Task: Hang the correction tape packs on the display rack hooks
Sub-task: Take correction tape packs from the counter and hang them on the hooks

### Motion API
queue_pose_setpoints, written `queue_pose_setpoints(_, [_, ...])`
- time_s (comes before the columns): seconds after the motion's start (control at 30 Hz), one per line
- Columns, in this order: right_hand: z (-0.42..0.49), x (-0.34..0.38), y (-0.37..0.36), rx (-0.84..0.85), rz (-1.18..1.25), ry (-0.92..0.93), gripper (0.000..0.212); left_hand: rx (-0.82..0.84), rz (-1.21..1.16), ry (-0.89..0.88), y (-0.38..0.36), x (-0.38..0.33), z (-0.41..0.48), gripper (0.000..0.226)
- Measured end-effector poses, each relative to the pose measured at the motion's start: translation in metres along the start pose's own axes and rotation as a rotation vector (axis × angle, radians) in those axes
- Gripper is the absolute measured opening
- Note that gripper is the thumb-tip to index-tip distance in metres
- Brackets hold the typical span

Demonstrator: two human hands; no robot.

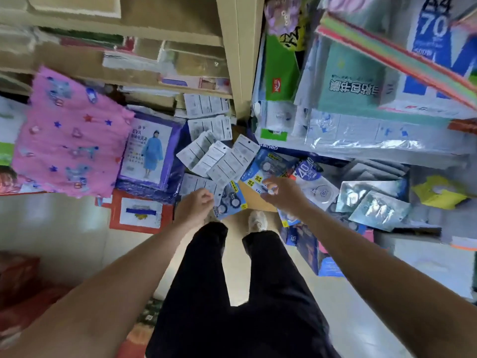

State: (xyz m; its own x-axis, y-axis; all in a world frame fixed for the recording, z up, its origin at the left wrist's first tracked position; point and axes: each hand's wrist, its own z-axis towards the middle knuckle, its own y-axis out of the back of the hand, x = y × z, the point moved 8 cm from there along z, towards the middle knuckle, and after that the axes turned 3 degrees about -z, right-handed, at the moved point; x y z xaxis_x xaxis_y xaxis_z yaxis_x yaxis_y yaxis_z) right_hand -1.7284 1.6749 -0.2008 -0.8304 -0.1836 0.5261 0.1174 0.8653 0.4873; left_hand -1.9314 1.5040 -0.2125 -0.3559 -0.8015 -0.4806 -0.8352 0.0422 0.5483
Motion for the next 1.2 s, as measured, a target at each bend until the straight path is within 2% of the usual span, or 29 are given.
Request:
queue_pose_setpoints(0.13, [0.057, -0.04, -0.03, -0.035, -0.126, -0.078, 0.048, 0.01, 0.078, -0.011, -0.033, 0.008, 0.066, 0.028])
queue_pose_setpoints(0.2, [0.079, -0.06, -0.046, -0.061, -0.164, -0.114, 0.054, -0.016, 0.165, -0.094, -0.05, 0.011, 0.086, 0.035])
queue_pose_setpoints(0.3, [0.103, -0.072, -0.061, -0.174, -0.222, -0.068, 0.063, -0.083, 0.358, -0.167, -0.076, 0.035, 0.096, 0.049])
queue_pose_setpoints(0.37, [0.114, -0.07, -0.067, -0.239, -0.277, -0.044, 0.074, -0.125, 0.455, -0.162, -0.09, 0.055, 0.095, 0.059])
queue_pose_setpoints(0.5, [0.137, -0.07, -0.074, -0.3, -0.452, -0.05, 0.097, -0.059, 0.586, -0.211, -0.112, 0.081, 0.097, 0.086])
queue_pose_setpoints(0.57, [0.145, -0.075, -0.075, -0.323, -0.492, -0.067, 0.104, -0.052, 0.58, -0.259, -0.111, 0.086, 0.101, 0.09])
queue_pose_setpoints(0.7, [0.155, -0.074, -0.069, -0.347, -0.527, -0.087, 0.104, -0.06, 0.525, -0.351, -0.106, 0.099, 0.107, 0.084])
queue_pose_setpoints(0.87, [0.153, -0.067, -0.056, -0.327, -0.419, -0.038, 0.1, -0.026, 0.472, -0.361, -0.11, 0.102, 0.107, 0.089])
queue_pose_setpoints(0.97, [0.137, -0.065, -0.048, -0.349, -0.304, 0.024, 0.1, -0.175, 0.404, -0.223, -0.103, 0.1, 0.095, 0.081])
queue_pose_setpoints(1.07, [0.117, -0.064, -0.035, -0.379, -0.179, 0.046, 0.1, -0.392, 0.07, 0.001, -0.103, 0.106, 0.066, 0.07])
queue_pose_setpoints(1.2, [0.092, -0.051, -0.024, -0.44, -0.039, 0.127, 0.1, -0.31, -0.395, 0.308, -0.148, 0.132, 0.05, 0.063])
